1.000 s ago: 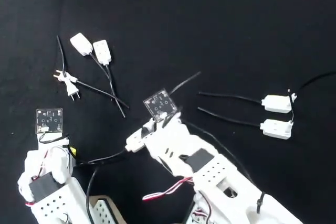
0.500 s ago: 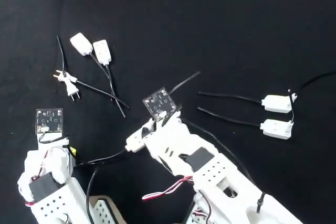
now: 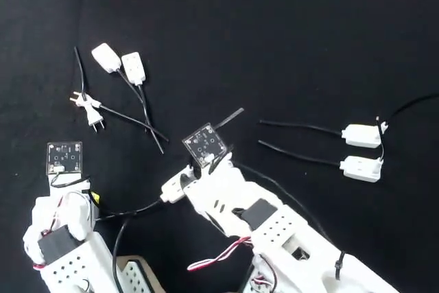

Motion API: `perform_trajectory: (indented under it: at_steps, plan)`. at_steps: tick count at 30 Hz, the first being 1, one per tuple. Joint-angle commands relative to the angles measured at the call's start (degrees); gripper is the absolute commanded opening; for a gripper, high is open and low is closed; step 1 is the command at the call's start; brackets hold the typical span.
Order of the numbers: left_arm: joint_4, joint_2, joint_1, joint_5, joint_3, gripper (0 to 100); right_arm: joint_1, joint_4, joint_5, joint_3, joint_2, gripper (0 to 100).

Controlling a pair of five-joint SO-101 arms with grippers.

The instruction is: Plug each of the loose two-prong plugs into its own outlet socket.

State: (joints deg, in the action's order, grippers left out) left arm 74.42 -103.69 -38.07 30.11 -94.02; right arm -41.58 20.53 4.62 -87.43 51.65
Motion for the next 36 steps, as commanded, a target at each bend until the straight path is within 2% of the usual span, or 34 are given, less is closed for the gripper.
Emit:
perform_trajectory:
  at_steps: [1, 4, 11, 18, 21, 24, 36]
  plan:
    - [0.4, -0.5, -0.7, 0.4, 0.5, 22, -1.1, -0.8, -0.2, 0.0, -0.7, 1.1]
    - [0.4, -0.5, -0.7, 0.4, 0.5, 22, -1.8, -1.2, -2.5, 1.6, -5.8, 1.1]
    - [0.4, -0.5, -0.5, 0.4, 0.5, 22, -3.3, 0.8, -2.6, 13.1, -22.6, 1.1]
    - [0.4, -0.5, -0.3, 0.4, 0.5, 22, -1.4, 4.7, -2.8, 15.3, -24.7, 1.1]
    - [0.4, -0.5, -0.3, 0.4, 0.5, 22, 2.9, 7.9, -3.0, 15.5, -24.7, 1.1]
    - [0.4, -0.5, -0.3, 0.4, 0.5, 22, 8.5, 10.3, -6.2, 15.8, -24.0, 1.1]
    - [0.5, -0.5, -0.3, 0.5, 0.4, 22, 39.3, 12.0, -18.7, 14.5, -13.6, 1.1]
